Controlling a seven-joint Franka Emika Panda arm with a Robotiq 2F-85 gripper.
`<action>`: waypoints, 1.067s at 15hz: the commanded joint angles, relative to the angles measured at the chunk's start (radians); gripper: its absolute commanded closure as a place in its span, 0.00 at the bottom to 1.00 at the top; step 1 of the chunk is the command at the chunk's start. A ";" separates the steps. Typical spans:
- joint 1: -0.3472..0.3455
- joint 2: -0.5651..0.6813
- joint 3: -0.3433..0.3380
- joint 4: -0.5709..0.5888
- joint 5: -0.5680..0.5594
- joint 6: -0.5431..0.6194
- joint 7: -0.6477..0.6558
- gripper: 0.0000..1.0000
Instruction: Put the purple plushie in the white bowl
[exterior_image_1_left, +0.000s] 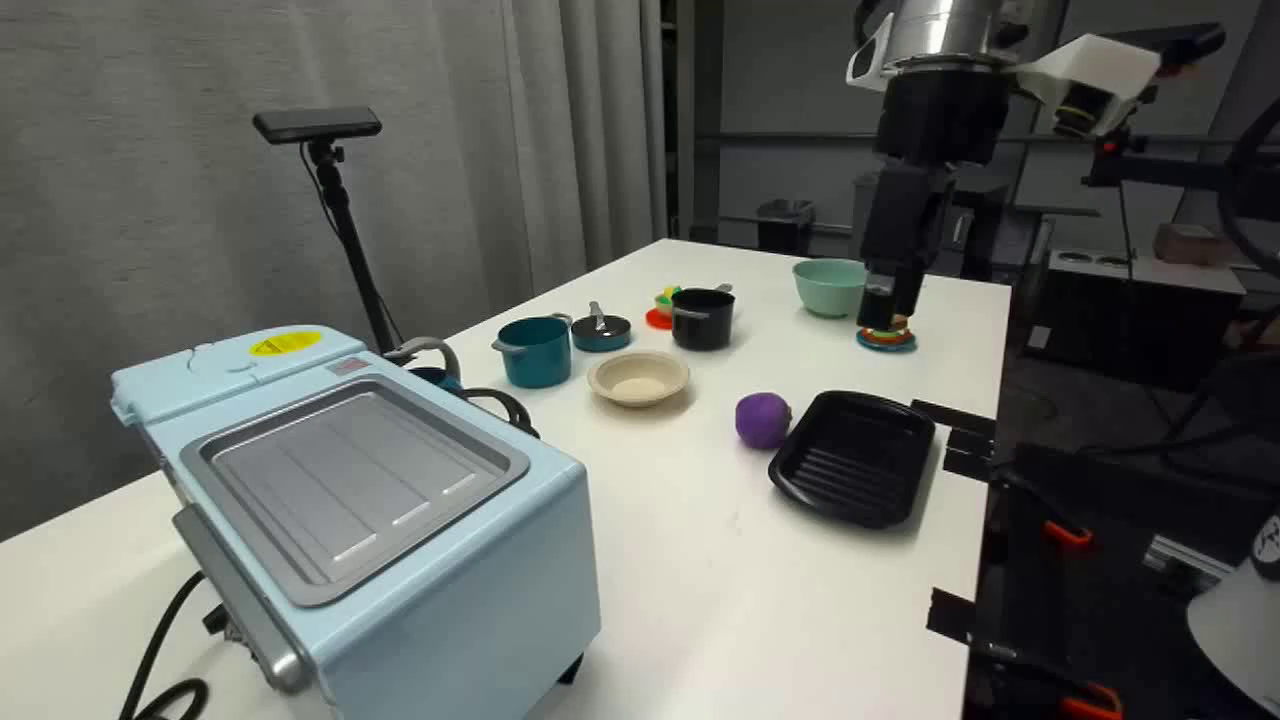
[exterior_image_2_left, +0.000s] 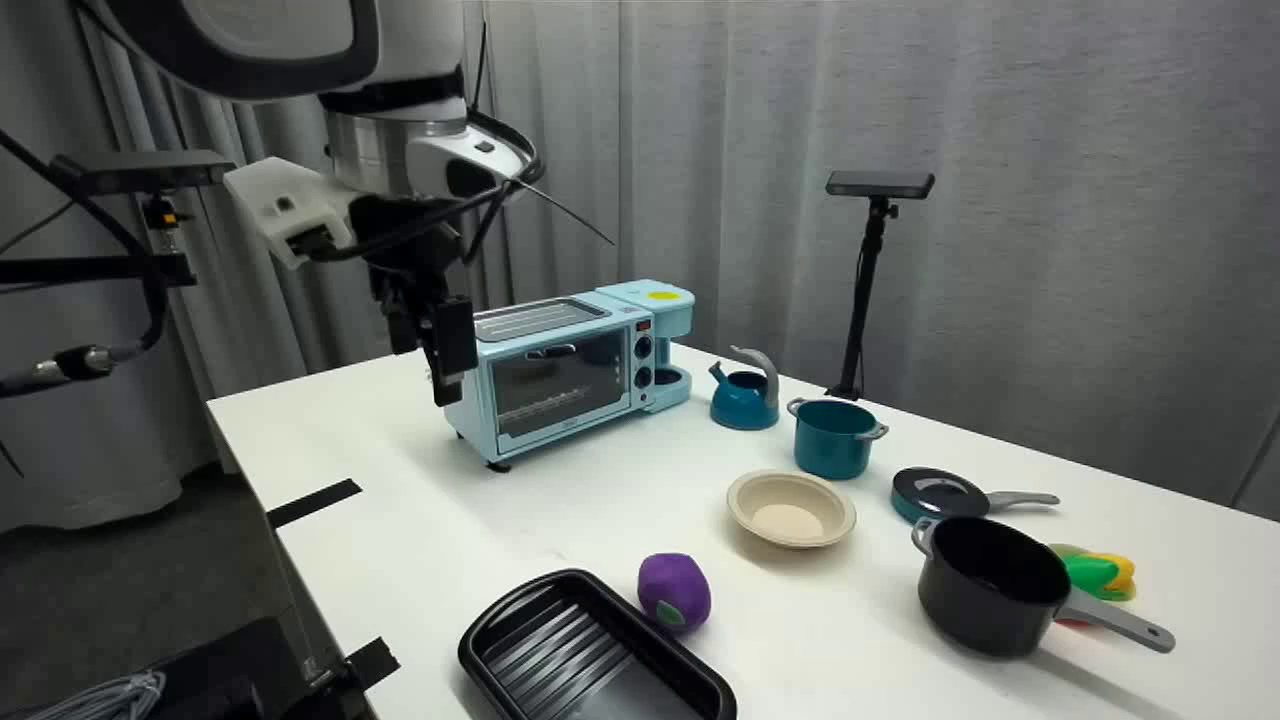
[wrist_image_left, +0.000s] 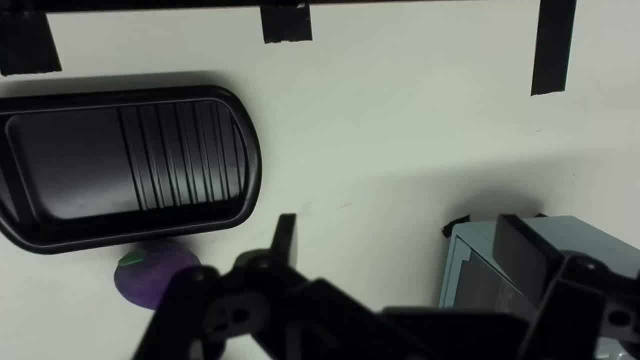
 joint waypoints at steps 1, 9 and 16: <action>-0.009 0.001 0.008 0.002 0.005 -0.004 -0.005 0.00; -0.009 0.001 0.008 0.002 0.005 -0.004 -0.005 0.00; -0.065 0.161 -0.023 0.138 -0.073 -0.008 -0.032 0.00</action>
